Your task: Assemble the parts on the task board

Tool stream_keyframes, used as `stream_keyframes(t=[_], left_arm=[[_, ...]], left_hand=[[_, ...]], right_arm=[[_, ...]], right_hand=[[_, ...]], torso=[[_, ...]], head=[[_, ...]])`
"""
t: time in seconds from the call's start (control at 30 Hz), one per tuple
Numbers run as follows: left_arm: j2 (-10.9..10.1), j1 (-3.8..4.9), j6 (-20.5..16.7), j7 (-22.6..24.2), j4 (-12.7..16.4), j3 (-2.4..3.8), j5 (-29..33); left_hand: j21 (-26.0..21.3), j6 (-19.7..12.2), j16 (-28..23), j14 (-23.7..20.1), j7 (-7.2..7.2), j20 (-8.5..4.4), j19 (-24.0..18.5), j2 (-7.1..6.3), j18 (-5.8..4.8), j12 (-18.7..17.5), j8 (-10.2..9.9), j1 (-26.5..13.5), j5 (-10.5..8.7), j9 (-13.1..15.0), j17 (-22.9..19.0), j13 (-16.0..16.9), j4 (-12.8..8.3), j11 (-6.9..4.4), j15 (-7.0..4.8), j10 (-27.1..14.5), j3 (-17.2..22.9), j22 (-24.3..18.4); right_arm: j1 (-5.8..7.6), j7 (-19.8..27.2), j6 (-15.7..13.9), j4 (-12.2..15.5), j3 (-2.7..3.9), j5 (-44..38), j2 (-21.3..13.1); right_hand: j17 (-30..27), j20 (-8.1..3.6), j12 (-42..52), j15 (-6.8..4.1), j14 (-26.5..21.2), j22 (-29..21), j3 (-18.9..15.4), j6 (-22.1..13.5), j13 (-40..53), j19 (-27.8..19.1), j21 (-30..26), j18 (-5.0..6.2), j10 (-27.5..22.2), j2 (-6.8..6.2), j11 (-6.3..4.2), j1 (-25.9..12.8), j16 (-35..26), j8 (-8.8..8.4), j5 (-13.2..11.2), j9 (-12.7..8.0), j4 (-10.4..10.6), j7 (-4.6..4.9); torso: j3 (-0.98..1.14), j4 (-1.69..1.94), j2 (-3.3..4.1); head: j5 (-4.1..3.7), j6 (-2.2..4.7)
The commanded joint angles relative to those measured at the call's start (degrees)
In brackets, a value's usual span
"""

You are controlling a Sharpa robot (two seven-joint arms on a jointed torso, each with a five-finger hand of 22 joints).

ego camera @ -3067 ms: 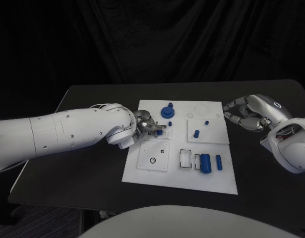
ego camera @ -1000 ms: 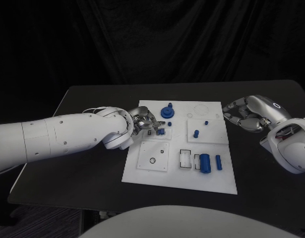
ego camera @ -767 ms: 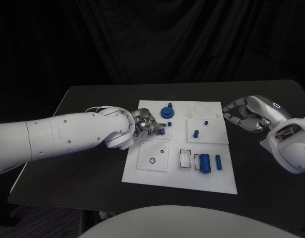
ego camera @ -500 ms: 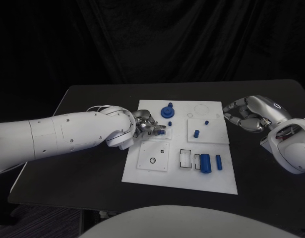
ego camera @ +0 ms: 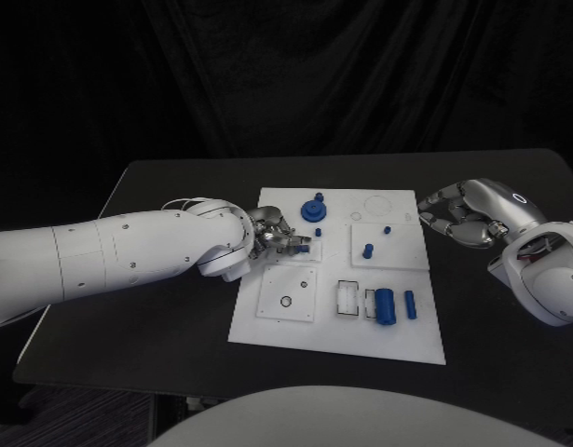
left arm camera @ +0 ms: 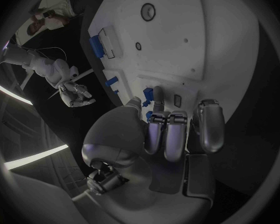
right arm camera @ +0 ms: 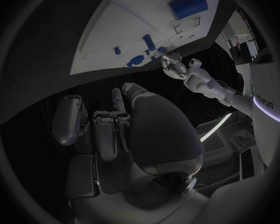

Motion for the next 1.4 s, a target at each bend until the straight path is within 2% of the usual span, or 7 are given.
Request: stream_keyframes(t=[0.03,0.37,0.63,0.77,0.87,1.03,1.4], left_arm=[[-0.2,0.03,-1.5,1.3,0.3,0.04,0.0],[-0.9,0.03,-6.6,5.5,1.1,0.04,0.0],[-0.5,0.03,-7.3,6.7,0.9,0.04,0.0],[-0.2,0.03,-6.0,6.0,0.6,0.04,0.0],[0.0,0.03,-5.0,5.3,0.3,0.04,0.0],[0.3,0.02,-3.7,4.4,-0.2,0.04,0.0],[0.8,-0.04,-2.4,2.8,-0.5,0.04,0.0]], left_hand=[[-0.2,-1.4,0.2,6.0,-0.39,-0.41,0.1,0.36,-0.59,0.2,3.9,0.6,0.19,5.6,15.1,15.1,0.1,-0.64,-0.6,6.0,-0.8,5.5],[0.0,-3.5,0.2,6.0,-0.48,-0.62,0.6,0.15,-0.72,0.2,5.5,2.4,1.66,9.4,15.1,15.1,-0.1,-0.78,-0.77,6.0,-1.1,6.1],[0.3,-5.2,0.2,6.0,-0.11,-0.56,1.0,0.24,-0.86,0.2,4.7,3.0,2.27,9.9,15.1,15.1,0.1,-0.57,-0.65,6.0,-1.1,6.6],[0.2,-6.4,0.2,6.0,0.74,-0.12,1.0,0.92,-0.86,0.2,0.5,2.3,1.89,7.2,15.1,15.1,0.1,0.19,-0.09,6.0,-1.5,6.7],[-0.2,-4.7,0.2,6.0,1.63,0.61,0.8,1.21,-0.78,0.2,-5.5,2.4,1.78,1.5,15.1,15.1,0.0,0.89,0.68,6.0,-1.9,6.9],[-0.3,-3.8,0.2,6.0,1.69,0.77,0.8,1.27,-0.75,0.2,-6.8,2.4,1.69,0.0,15.1,15.1,0.1,1.03,0.76,6.0,-2.1,6.9],[-0.5,-2.9,0.2,6.0,1.6,0.8,0.7,1.37,-0.72,0.2,-7.0,2.4,1.6,-0.4,15.1,15.1,0.1,0.99,0.76,6.0,-2.1,6.9]], right_arm=[[-0.13,-1.0,0.2,0.1,0.03,-0.2,-0.1],[-0.13,-1.0,0.3,0.0,0.03,-0.2,0.0],[-0.13,-1.0,0.4,0.0,0.03,-0.2,0.0],[-0.13,-1.1,0.4,0.0,0.03,-0.2,0.0],[-0.13,-1.0,0.4,0.0,0.03,-0.2,0.1],[-0.13,-1.0,0.4,0.0,0.03,-0.2,0.1],[-0.13,-1.0,0.4,0.2,0.03,-0.2,0.0]], right_hand=[[14.8,0.0,-0.4,0.36,5.8,8.6,0.3,0.3,13.0,-0.2,-0.2,0.81,4.6,0.48,0.44,0.2,-0.1,-0.17,0.2,-0.1,0.0,0.22],[14.8,0.0,-0.4,0.36,5.8,8.6,0.4,0.3,13.0,-0.2,-0.3,0.83,4.6,0.5,0.43,0.2,-0.1,-0.18,0.3,-0.1,0.0,0.21],[14.8,0.0,-0.4,0.36,5.8,8.6,0.4,0.3,13.0,-0.2,-0.3,0.83,4.6,0.5,0.43,0.2,-0.1,-0.18,0.3,-0.1,0.0,0.21],[14.8,0.0,-0.4,0.36,5.8,8.6,0.4,0.3,13.0,-0.2,-0.3,0.83,4.6,0.5,0.43,0.2,-0.1,-0.18,0.3,-0.1,0.0,0.21],[14.8,0.0,-0.4,0.36,5.8,8.6,0.4,0.3,13.0,-0.2,-0.3,0.83,4.6,0.5,0.43,0.2,-0.1,-0.18,0.3,-0.1,0.0,0.21],[14.8,0.0,-0.4,0.36,5.8,8.6,0.4,0.3,13.0,-0.2,-0.3,0.83,4.6,0.5,0.43,0.2,-0.1,-0.18,0.3,-0.1,0.0,0.21],[14.8,0.0,-0.4,0.36,5.8,8.6,0.4,0.3,13.0,-0.2,-0.3,0.83,4.6,0.5,0.43,0.2,-0.1,-0.18,0.3,-0.1,0.0,0.21]], torso=[[0.01,-0.02,-0.02],[0.01,0.04,-0.02],[-0.01,0.07,-0.02],[0.0,0.04,-0.03],[0.0,0.02,-0.01],[0.05,-0.06,0.0],[0.02,0.01,-0.01]], head=[[0.01,0.01],[-0.03,0.01],[-0.09,0.01],[-0.05,0.01],[-0.05,0.01],[0.04,0.01],[-0.03,0.01]])
